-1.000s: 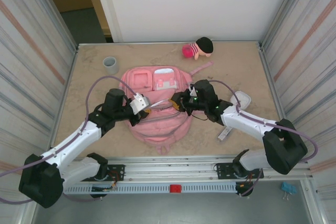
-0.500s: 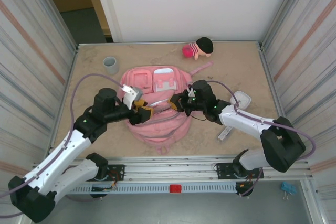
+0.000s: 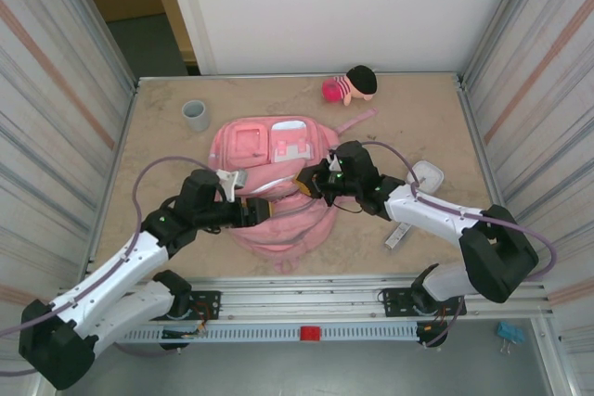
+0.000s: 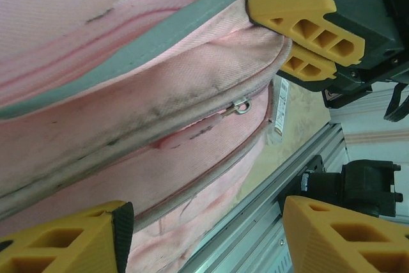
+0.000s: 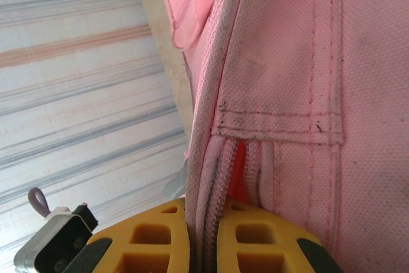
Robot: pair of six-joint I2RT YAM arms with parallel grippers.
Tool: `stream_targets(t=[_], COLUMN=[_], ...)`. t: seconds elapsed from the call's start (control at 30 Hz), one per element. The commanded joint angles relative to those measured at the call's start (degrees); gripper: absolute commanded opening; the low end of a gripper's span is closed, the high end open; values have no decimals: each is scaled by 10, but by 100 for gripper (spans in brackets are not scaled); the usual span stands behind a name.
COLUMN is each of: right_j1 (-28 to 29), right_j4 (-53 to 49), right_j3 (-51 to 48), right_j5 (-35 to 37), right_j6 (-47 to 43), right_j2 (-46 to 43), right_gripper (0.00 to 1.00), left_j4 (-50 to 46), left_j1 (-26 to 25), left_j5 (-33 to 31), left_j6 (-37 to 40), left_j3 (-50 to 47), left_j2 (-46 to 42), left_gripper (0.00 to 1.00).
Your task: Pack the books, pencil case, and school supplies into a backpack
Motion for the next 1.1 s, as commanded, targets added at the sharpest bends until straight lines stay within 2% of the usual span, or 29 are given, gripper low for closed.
stream_targets(t=[0.0,0.13,0.47,0.67,0.73,0.87,1.07], right_j1=[14,23,31,31,33,35,36], right_j4=[30,37,43,45,43,43,43], right_j3=[31,34,30,36,40,42,42], right_j5=[-22,-21,-23,-32,-34,-36,-36], right_j6=[-13,-9,-4,-7,-9,-10,-13], right_j2=[13,20,17,19,20,21,20], right_gripper=[0,0,0,0,0,0,0], left_j4=[28,66,65,74,98,148,126], left_j1=[-13,-38,-64,-68,-69,-78,-88], left_j5=[-12,-32,-135,-148,-132,-115,-157], left_j6=[-4,7,63,106,113,115,110], left_j3=[6,2,10,20,20,21,33], left_j2=[16,47,58,67,70,76,89], left_gripper=[67,72,75,75,71,53,48])
